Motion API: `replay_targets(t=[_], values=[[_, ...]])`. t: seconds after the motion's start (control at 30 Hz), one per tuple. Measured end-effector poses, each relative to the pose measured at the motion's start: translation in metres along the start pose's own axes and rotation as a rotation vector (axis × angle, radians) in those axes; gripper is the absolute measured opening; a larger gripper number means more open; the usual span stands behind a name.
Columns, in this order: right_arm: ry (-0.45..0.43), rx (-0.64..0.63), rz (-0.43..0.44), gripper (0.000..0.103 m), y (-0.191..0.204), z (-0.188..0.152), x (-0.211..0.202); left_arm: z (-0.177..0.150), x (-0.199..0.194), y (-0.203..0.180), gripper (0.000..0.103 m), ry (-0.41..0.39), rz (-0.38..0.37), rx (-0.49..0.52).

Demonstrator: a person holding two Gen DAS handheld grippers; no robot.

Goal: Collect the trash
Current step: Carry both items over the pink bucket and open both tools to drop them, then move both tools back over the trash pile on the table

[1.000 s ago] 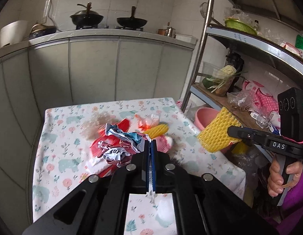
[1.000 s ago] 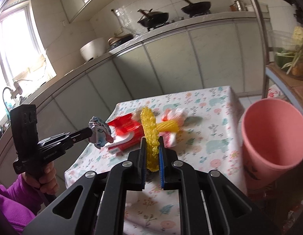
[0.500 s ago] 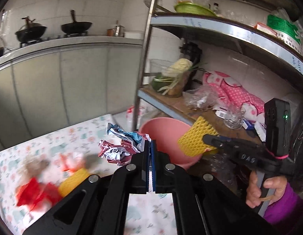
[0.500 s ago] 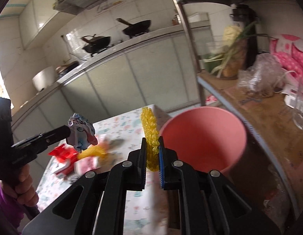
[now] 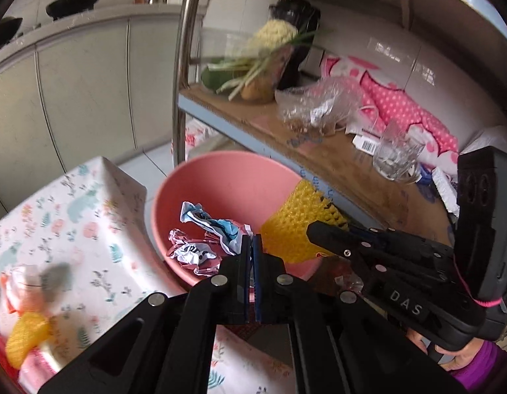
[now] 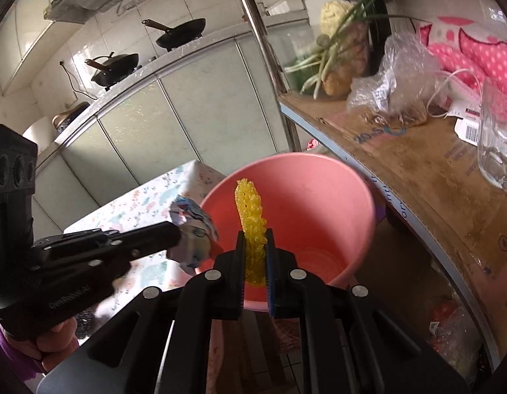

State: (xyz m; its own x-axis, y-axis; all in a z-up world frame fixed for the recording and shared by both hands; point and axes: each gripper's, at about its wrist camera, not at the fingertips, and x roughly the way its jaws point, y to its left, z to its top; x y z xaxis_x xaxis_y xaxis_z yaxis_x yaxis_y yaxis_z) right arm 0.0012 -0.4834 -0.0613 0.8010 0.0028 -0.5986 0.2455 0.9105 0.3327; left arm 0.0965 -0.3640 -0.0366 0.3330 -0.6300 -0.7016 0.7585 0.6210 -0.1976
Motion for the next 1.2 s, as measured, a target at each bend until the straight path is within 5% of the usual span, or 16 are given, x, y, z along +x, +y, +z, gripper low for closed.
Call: replay_targets(t=[0.33, 0.47, 0.63, 1.0, 1.2], values=[[0.032, 0.008, -0.037, 0.011, -0.006, -0.003, 0.018, -0.005, 0.028, 0.005, 0.003, 0.055, 0.023, -0.028], [0.047, 0.022, -0.038, 0.014, -0.008, -0.001, 0.024, -0.002, 0.025, 0.004, 0.037, 0.042, 0.034, -0.026], [0.050, 0.038, -0.042, 0.030, -0.012, 0.001, 0.024, 0.002, 0.005, 0.000, 0.043, -0.011, 0.034, -0.001], [0.021, -0.001, -0.005, 0.041, 0.009, 0.007, -0.003, 0.002, -0.055, 0.005, 0.045, -0.074, 0.043, 0.003], [0.015, -0.069, 0.069, 0.042, 0.045, -0.001, -0.029, -0.018, -0.117, 0.024, 0.056, -0.136, 0.102, -0.012]])
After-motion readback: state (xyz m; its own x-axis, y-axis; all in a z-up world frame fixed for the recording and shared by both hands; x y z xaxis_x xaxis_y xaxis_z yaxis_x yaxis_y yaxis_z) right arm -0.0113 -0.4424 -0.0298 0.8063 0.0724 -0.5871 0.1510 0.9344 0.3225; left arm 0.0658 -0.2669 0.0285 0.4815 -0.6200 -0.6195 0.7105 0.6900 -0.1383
